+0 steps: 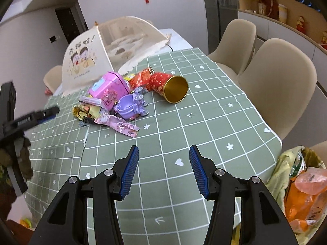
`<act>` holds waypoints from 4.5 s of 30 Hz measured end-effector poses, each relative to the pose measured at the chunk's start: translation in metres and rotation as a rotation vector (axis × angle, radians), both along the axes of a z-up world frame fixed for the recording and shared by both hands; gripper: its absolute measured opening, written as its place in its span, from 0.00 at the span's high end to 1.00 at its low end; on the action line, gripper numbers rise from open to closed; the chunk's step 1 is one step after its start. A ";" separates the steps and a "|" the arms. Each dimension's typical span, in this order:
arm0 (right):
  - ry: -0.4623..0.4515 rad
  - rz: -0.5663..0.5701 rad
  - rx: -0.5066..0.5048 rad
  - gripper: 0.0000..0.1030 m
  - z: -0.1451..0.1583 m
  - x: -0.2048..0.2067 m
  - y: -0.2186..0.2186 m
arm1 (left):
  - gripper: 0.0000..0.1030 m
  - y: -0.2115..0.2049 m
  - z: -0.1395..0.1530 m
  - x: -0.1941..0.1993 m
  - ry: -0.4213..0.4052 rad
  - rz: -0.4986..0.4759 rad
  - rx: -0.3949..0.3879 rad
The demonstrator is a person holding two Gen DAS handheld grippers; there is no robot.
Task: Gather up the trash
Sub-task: 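Move both open tools back toward the remaining trash on the table, then grasp the gold snack wrapper with the left tool while the right tool grasps the red paper cup, then carry the gold wrapper and red cup over the trash bag and release both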
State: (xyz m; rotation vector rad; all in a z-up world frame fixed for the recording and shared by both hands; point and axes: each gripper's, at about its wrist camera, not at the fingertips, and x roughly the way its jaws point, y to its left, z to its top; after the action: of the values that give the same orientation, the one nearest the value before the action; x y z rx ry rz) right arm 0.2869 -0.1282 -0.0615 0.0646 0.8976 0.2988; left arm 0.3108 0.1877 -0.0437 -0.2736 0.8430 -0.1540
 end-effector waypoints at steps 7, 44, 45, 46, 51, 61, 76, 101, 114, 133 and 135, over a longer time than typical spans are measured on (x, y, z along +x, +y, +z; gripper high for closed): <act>0.058 -0.047 -0.096 0.53 -0.012 0.018 0.016 | 0.48 0.032 -0.018 0.101 0.032 -0.048 0.027; 0.094 0.322 -0.250 0.52 -0.036 0.221 0.090 | 0.78 0.019 -0.060 0.036 0.292 -0.102 -0.113; 0.100 0.318 -0.252 0.52 -0.036 0.219 0.089 | 0.76 0.022 -0.057 0.034 0.281 -0.099 -0.112; 0.106 0.309 -0.252 0.52 -0.036 0.216 0.086 | 0.74 0.024 -0.055 0.033 0.271 -0.096 -0.107; 0.124 0.270 -0.267 0.49 -0.041 0.190 0.069 | 0.66 0.046 -0.041 0.008 0.230 -0.007 -0.045; 0.227 0.194 -0.188 0.47 -0.046 0.130 0.043 | 0.58 0.073 -0.050 -0.028 0.312 0.196 -0.113; 0.120 0.139 0.000 0.46 0.004 0.028 0.014 | 0.73 0.027 -0.065 -0.001 0.387 0.268 -0.072; -0.122 -0.002 0.039 0.46 0.066 -0.112 -0.172 | 0.73 -0.227 0.048 -0.110 0.059 -0.088 0.016; -0.154 -0.214 0.004 0.46 0.068 -0.161 -0.277 | 0.73 -0.360 0.052 -0.121 0.006 -0.389 -0.035; -0.124 -0.303 0.047 0.46 0.047 -0.163 -0.319 | 0.73 -0.456 0.018 -0.067 0.066 -0.508 -0.059; -0.121 -0.314 0.046 0.46 0.045 -0.162 -0.321 | 0.73 -0.462 0.013 -0.059 0.073 -0.514 -0.067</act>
State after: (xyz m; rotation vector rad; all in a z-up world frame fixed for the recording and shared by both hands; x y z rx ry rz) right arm 0.1249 -0.4489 -0.0165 0.2257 0.7473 0.0298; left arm 0.2514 -0.2744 -0.0302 -0.1203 0.9689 -0.6562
